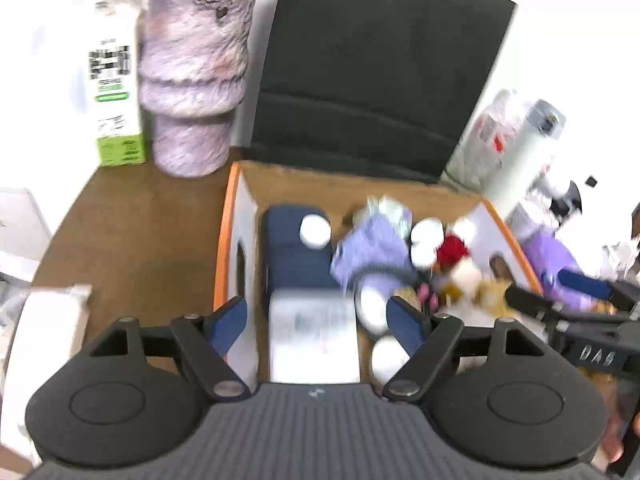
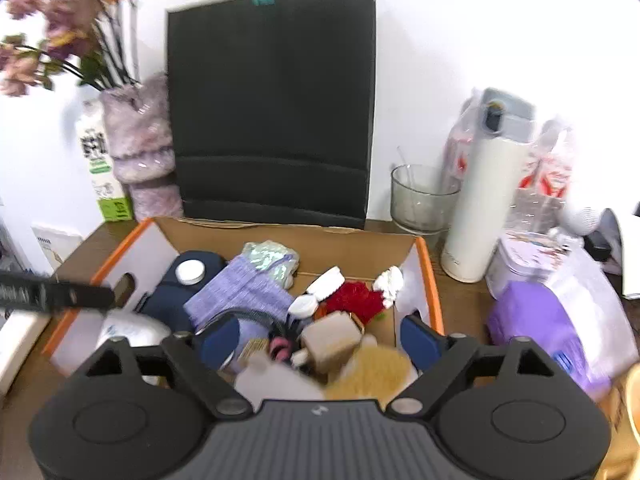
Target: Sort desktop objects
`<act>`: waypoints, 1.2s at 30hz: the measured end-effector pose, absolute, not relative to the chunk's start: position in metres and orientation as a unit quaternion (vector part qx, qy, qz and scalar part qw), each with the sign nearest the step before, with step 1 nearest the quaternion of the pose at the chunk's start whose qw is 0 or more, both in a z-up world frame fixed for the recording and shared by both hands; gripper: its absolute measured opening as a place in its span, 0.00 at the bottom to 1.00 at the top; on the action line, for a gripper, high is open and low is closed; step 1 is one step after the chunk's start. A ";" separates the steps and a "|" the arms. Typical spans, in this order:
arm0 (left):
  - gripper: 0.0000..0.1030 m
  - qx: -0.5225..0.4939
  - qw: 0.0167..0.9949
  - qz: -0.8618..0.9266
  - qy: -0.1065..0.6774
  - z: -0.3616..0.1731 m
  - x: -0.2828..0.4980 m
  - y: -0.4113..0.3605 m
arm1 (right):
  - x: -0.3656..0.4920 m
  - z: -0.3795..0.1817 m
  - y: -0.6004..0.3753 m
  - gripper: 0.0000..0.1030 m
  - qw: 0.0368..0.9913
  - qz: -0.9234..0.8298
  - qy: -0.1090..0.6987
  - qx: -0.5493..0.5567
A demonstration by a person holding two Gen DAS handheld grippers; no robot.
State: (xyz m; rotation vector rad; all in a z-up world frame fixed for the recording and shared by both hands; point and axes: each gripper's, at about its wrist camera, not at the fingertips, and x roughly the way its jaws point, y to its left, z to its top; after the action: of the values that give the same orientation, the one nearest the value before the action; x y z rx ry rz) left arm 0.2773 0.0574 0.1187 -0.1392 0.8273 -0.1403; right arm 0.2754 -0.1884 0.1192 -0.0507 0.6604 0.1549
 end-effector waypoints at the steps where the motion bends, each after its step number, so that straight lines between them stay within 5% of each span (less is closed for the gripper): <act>1: 0.77 -0.060 0.917 -0.063 0.390 0.120 0.258 0.054 | 0.261 0.118 -0.190 0.86 0.946 0.072 0.317 -0.024; 13: 0.84 -0.043 0.939 -0.064 0.334 0.085 0.080 0.022 | 0.114 0.081 -0.216 0.89 0.940 0.079 0.324 0.063; 19: 0.85 -0.026 0.943 -0.055 0.328 0.041 0.007 0.016 | 0.047 0.053 -0.204 0.96 0.948 0.081 0.307 0.016; 36: 1.00 0.003 0.954 -0.051 0.297 0.036 -0.061 0.022 | -0.065 0.033 -0.189 0.97 0.962 0.107 0.251 0.007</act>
State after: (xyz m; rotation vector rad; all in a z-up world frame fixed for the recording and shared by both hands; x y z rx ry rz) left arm -0.0605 0.0217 0.0363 0.0056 0.6029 -0.1034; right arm -0.0649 -0.1889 0.0330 0.0147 0.5083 0.2166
